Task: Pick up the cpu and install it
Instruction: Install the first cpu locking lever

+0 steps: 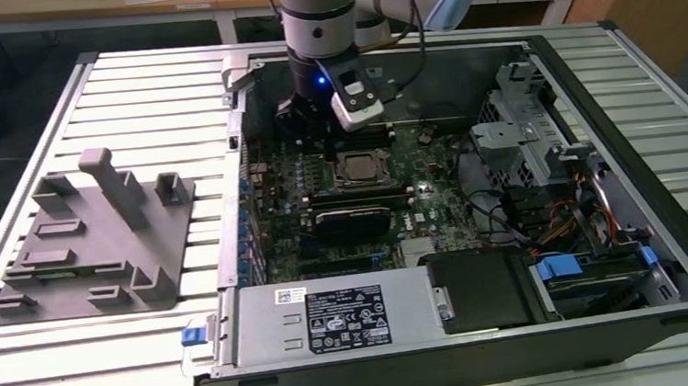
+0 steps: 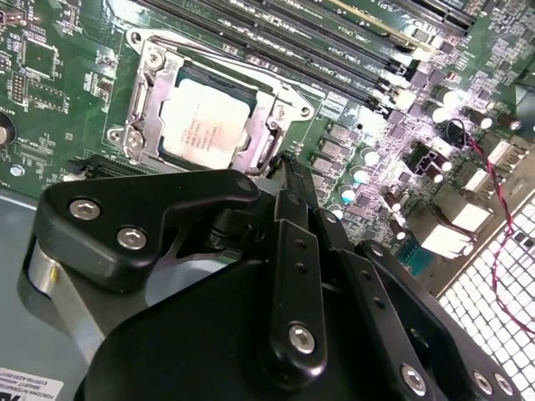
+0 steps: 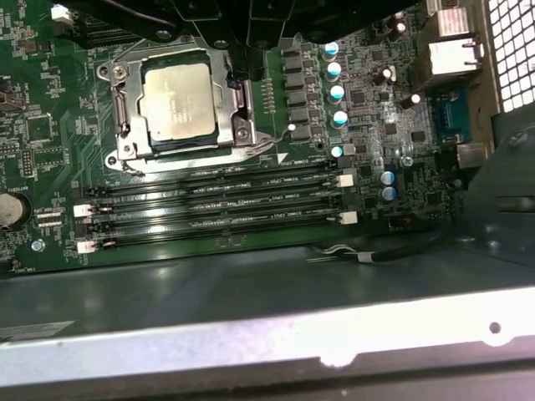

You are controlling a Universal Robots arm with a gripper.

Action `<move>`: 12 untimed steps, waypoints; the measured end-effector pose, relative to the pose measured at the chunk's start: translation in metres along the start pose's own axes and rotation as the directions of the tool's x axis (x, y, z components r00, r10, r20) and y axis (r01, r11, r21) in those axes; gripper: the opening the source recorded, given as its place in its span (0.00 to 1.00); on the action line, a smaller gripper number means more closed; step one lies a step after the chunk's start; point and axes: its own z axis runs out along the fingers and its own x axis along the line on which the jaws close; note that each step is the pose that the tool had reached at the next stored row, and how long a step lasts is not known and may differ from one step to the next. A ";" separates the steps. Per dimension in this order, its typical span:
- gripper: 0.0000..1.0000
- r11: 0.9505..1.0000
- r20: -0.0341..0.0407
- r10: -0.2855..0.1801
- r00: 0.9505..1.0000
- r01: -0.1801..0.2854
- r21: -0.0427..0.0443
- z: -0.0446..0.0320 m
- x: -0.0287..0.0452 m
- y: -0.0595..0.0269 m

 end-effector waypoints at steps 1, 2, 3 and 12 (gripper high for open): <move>0.11 1.000 0.000 0.000 1.000 0.000 0.000 0.0000 0.0006 -0.0001; 0.11 1.000 0.000 0.000 1.000 0.000 0.000 0.0000 0.0012 -0.0002; 0.11 1.000 0.000 0.000 1.000 0.000 0.000 -0.0001 0.0018 -0.0002; 0.11 1.000 0.000 0.000 1.000 0.000 0.000 -0.0002 0.0064 -0.0008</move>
